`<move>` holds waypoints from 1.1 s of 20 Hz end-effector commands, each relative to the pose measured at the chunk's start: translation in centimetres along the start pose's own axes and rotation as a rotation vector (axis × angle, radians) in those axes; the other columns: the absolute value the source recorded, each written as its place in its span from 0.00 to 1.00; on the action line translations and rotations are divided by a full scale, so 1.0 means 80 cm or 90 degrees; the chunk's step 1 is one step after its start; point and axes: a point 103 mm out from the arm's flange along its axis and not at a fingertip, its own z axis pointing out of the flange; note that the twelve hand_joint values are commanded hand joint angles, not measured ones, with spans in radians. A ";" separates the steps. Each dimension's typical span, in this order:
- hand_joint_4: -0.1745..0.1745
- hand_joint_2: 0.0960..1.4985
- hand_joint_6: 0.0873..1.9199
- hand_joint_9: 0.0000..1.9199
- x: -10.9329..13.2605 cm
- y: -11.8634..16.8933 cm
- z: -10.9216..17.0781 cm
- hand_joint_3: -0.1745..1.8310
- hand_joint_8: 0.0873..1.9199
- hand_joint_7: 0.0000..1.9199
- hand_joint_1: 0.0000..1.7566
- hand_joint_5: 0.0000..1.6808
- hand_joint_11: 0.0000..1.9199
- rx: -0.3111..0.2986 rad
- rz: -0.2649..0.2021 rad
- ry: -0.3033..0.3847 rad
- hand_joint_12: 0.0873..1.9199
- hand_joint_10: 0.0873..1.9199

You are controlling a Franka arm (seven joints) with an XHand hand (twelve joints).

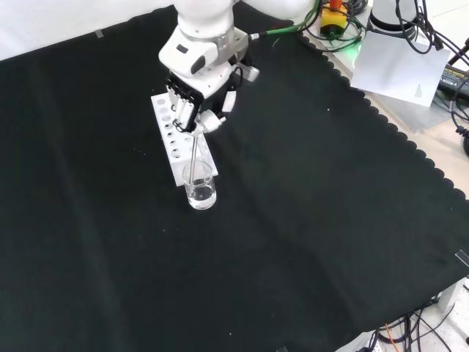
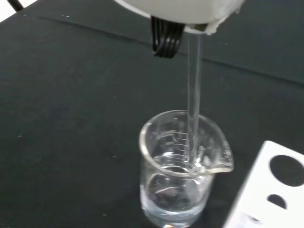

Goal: Stir in the beaker to the left of the white test tube rack with the glass rod.

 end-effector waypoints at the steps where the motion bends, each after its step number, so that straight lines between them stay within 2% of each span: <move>1: 0.00 0.42 0.56 0.76 -0.027 -0.013 0.007 0.53 0.72 0.56 0.73 0.56 0.82 0.006 0.016 -0.001 0.45 0.57; 3: 0.00 0.42 0.56 0.76 -0.024 -0.026 0.006 0.53 0.72 0.56 0.73 0.56 0.82 0.007 0.017 0.000 0.45 0.57; 9: 0.00 0.42 0.56 0.76 0.015 -0.045 -0.005 0.53 0.72 0.55 0.73 0.56 0.82 0.008 0.001 -0.016 0.45 0.57; 11: 0.00 0.42 0.56 0.76 0.025 -0.044 -0.006 0.54 0.73 0.55 0.73 0.56 0.82 0.024 0.024 -0.029 0.45 0.57; 12: 0.00 0.42 0.56 0.76 0.028 -0.042 -0.005 0.54 0.73 0.55 0.73 0.56 0.82 0.026 0.026 -0.028 0.45 0.57; 17: 0.00 0.42 0.56 0.76 0.023 -0.028 0.003 0.54 0.73 0.55 0.73 0.56 0.82 0.005 0.012 0.006 0.45 0.57; 22: 0.00 0.42 0.56 0.76 0.015 -0.030 -0.001 0.54 0.73 0.55 0.73 0.56 0.82 -0.011 -0.008 0.009 0.45 0.57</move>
